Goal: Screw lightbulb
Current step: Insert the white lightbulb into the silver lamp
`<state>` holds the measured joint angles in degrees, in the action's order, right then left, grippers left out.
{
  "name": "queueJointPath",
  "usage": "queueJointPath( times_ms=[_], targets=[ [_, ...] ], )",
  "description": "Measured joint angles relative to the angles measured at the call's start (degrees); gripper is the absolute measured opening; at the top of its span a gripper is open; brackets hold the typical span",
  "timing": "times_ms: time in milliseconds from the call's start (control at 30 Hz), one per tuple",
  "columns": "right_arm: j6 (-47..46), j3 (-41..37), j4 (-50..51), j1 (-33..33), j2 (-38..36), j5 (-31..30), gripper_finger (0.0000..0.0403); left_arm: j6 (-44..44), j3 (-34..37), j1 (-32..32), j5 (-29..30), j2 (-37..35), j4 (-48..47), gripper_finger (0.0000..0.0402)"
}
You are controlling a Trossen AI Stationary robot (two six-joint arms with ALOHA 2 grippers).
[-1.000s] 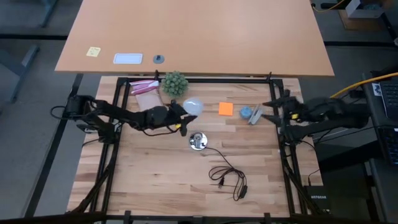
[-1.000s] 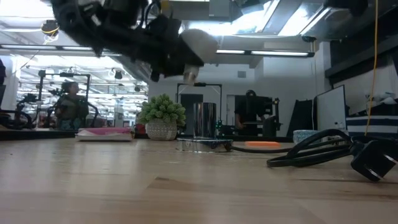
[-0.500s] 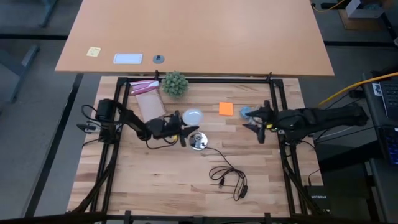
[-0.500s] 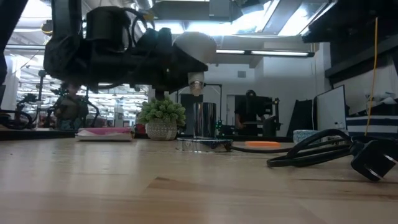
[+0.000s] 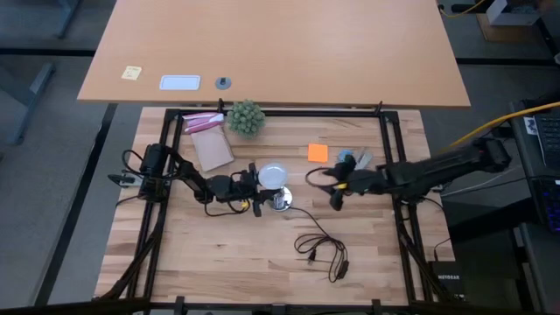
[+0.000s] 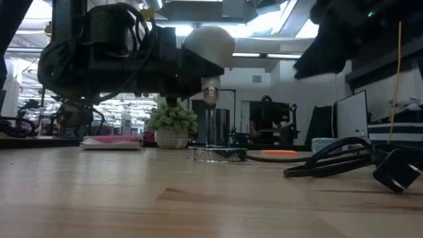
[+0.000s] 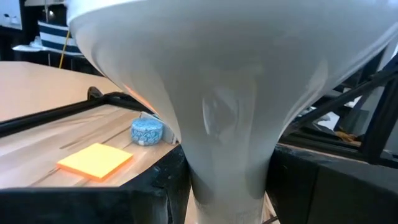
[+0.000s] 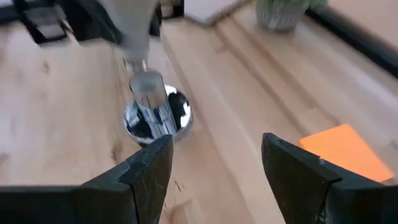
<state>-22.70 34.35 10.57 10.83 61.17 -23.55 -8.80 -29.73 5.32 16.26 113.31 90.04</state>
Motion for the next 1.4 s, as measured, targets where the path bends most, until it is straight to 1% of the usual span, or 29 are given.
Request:
queueJointPath(
  times_ms=[233, 333, 467, 667, 933, 1033, 1233, 1400],
  targets=[
    [-3.6, 0.0, -7.3, 0.0, 12.8, 0.2, 0.0246, 0.7, 0.0, 0.0, 0.0, 0.0, -0.4, 0.0153],
    [-4.6, 0.0, -10.4, 0.0, 16.8, 0.6, 0.0246, 0.7, -0.5, -0.1, 0.0, 0.0, -0.9, 0.0153],
    [-5.5, 0.0, -13.2, 0.0, 19.8, 1.0, 0.0246, 1.4, -2.6, 0.0, 0.0, 0.0, -4.0, 0.0153],
    [-5.6, 0.0, -14.1, 0.0, 20.5, 1.1, 0.0246, 1.8, -5.2, 0.0, 0.0, 0.0, -10.2, 0.0153],
    [-5.6, 0.0, -13.9, 0.0, 20.5, 1.2, 0.0246, 2.9, -5.2, 0.0, 0.8, 0.0, -10.4, 0.0153],
    [-5.6, 0.0, -13.9, 0.0, 20.5, 1.3, 0.0246, 3.0, -5.1, 0.0, 0.8, 0.0, -11.9, 0.0153],
    [-5.5, 0.0, -13.8, 0.0, 20.5, 1.7, 0.0246, 2.7, -3.4, 0.0, 0.9, 0.0, -11.3, 0.0153],
    [-5.5, 0.0, -13.7, 0.0, 20.5, 1.7, 0.0246, 2.6, -3.3, 0.1, 0.9, 0.0, -11.9, 0.0153]
  ],
)
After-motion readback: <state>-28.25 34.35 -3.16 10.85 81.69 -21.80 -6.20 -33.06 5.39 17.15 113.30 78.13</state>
